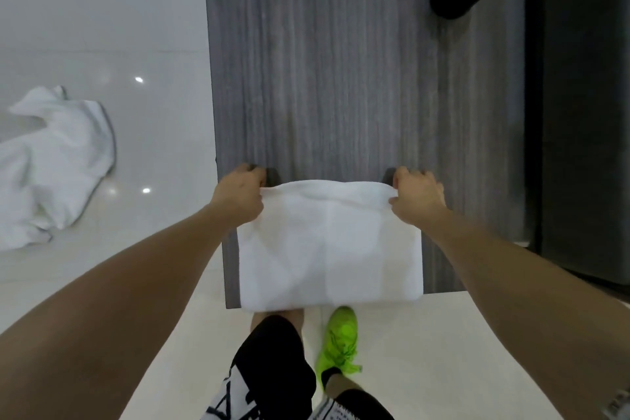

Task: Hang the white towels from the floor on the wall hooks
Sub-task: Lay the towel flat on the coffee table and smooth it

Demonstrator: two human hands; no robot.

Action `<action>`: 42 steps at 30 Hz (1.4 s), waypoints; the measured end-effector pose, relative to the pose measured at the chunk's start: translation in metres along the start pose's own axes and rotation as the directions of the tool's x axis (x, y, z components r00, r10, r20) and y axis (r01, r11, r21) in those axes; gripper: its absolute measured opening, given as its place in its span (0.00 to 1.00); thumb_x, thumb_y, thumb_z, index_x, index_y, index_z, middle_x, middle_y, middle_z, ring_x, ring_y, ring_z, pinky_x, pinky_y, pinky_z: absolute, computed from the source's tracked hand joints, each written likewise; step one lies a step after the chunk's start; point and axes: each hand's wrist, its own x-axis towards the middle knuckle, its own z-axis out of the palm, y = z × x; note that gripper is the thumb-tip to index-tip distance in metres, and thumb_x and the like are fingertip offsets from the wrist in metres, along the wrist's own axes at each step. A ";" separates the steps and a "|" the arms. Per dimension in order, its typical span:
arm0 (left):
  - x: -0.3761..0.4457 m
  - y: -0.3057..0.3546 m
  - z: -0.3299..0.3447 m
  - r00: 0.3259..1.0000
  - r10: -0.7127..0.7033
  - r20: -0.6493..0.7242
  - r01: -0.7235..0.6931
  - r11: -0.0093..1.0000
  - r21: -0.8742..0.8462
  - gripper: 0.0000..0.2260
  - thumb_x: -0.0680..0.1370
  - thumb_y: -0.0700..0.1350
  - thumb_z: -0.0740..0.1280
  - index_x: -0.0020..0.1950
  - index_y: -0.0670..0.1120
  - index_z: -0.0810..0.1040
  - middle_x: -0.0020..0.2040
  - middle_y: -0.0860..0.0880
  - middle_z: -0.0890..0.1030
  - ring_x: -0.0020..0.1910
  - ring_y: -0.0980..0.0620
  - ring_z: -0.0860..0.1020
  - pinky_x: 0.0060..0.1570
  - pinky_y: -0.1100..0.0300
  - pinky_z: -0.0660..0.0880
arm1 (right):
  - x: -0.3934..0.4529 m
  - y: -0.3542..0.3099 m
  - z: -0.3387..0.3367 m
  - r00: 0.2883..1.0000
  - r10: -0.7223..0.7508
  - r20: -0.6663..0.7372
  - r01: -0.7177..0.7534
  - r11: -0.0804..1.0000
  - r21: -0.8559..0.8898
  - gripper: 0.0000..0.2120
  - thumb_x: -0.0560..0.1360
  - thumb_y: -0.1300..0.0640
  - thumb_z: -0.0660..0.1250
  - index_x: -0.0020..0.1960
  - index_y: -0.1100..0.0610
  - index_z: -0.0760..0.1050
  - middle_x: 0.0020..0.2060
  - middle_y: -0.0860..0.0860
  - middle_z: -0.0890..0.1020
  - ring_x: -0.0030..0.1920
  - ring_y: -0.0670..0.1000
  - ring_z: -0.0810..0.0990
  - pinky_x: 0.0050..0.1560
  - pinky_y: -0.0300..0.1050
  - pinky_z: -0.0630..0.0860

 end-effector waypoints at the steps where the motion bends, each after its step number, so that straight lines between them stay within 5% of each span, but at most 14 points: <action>1: -0.004 -0.002 0.001 1.000 0.015 0.002 -0.015 1.000 0.005 0.07 0.74 0.40 0.66 0.52 0.48 0.73 0.53 0.45 0.75 0.48 0.43 0.75 0.44 0.56 0.70 | -0.004 0.001 0.001 1.000 -0.027 -0.001 0.027 0.999 0.029 0.16 0.76 0.54 0.69 0.60 0.55 0.69 0.57 0.57 0.77 0.59 0.60 0.73 0.57 0.55 0.72; 3: -0.010 -0.005 0.001 0.999 0.043 0.005 -0.043 0.999 0.014 0.06 0.75 0.42 0.66 0.49 0.50 0.72 0.50 0.47 0.74 0.46 0.46 0.73 0.43 0.57 0.68 | -0.013 0.005 0.006 0.994 -0.106 -0.017 0.107 0.993 0.052 0.16 0.77 0.55 0.68 0.61 0.53 0.68 0.59 0.57 0.77 0.56 0.59 0.75 0.55 0.54 0.74; 7: -0.018 -0.007 0.006 0.999 0.046 0.024 -0.047 0.997 0.064 0.12 0.78 0.51 0.64 0.58 0.49 0.78 0.54 0.46 0.81 0.52 0.43 0.78 0.50 0.54 0.74 | -0.024 0.008 0.017 0.981 -0.195 -0.017 0.195 0.981 -0.006 0.20 0.77 0.54 0.69 0.66 0.45 0.69 0.67 0.52 0.71 0.63 0.57 0.72 0.66 0.57 0.68; 13: -0.029 -0.003 0.017 0.997 0.014 0.075 -0.015 1.000 0.004 0.16 0.82 0.52 0.59 0.48 0.43 0.80 0.48 0.44 0.79 0.45 0.46 0.75 0.44 0.56 0.70 | -0.031 0.009 0.022 0.991 -0.135 -0.002 0.135 0.988 -0.081 0.28 0.76 0.50 0.69 0.73 0.45 0.62 0.68 0.55 0.71 0.66 0.59 0.71 0.67 0.61 0.65; 20: -0.037 -0.003 0.007 0.998 -0.053 0.043 0.056 0.996 -0.076 0.14 0.80 0.52 0.64 0.49 0.42 0.80 0.44 0.47 0.76 0.43 0.47 0.75 0.43 0.56 0.72 | -0.030 0.013 0.016 0.998 -0.022 0.064 0.025 0.999 -0.047 0.22 0.73 0.46 0.72 0.64 0.53 0.74 0.61 0.54 0.75 0.62 0.57 0.74 0.61 0.54 0.72; 26: -0.056 0.007 -0.038 0.999 -0.036 0.041 0.037 0.999 -0.034 0.14 0.79 0.51 0.67 0.52 0.41 0.82 0.48 0.45 0.80 0.47 0.46 0.76 0.47 0.55 0.73 | -0.050 0.020 -0.026 0.999 0.011 -0.039 -0.003 0.982 0.187 0.14 0.77 0.51 0.67 0.51 0.62 0.80 0.47 0.57 0.81 0.50 0.60 0.80 0.43 0.45 0.73; 30: -0.069 0.019 -0.115 0.993 -0.024 -0.112 0.018 0.998 -0.058 0.13 0.76 0.50 0.71 0.52 0.41 0.83 0.51 0.43 0.81 0.52 0.44 0.76 0.53 0.53 0.74 | -0.067 0.026 -0.099 0.990 0.046 -0.132 -0.009 0.965 0.262 0.15 0.72 0.54 0.71 0.36 0.65 0.77 0.32 0.60 0.77 0.35 0.57 0.78 0.31 0.41 0.67; 33: -0.078 0.036 -0.193 0.960 -0.018 -0.280 -0.016 0.993 -0.120 0.12 0.74 0.50 0.74 0.50 0.42 0.84 0.50 0.44 0.81 0.51 0.44 0.76 0.52 0.53 0.73 | -0.083 0.028 -0.173 0.962 0.056 -0.269 0.032 0.950 0.312 0.18 0.67 0.56 0.74 0.25 0.59 0.69 0.23 0.54 0.71 0.27 0.53 0.72 0.26 0.39 0.60; 37: -0.094 0.053 -0.286 0.849 -0.056 -0.525 -0.062 0.977 -0.205 0.12 0.70 0.51 0.77 0.48 0.45 0.86 0.46 0.48 0.82 0.47 0.48 0.78 0.44 0.60 0.68 | -0.107 0.023 -0.266 0.881 0.027 -0.472 0.126 0.949 0.289 0.07 0.67 0.56 0.75 0.39 0.60 0.83 0.32 0.58 0.81 0.36 0.57 0.79 0.31 0.43 0.72; 42: -0.107 0.059 -0.344 0.746 0.011 -0.665 -0.107 0.989 -0.104 0.12 0.70 0.52 0.76 0.50 0.48 0.86 0.47 0.50 0.80 0.45 0.49 0.76 0.43 0.60 0.67 | -0.128 0.021 -0.321 0.776 -0.055 -0.628 0.217 0.958 0.185 0.10 0.71 0.56 0.69 0.49 0.57 0.85 0.40 0.57 0.82 0.44 0.61 0.80 0.40 0.46 0.75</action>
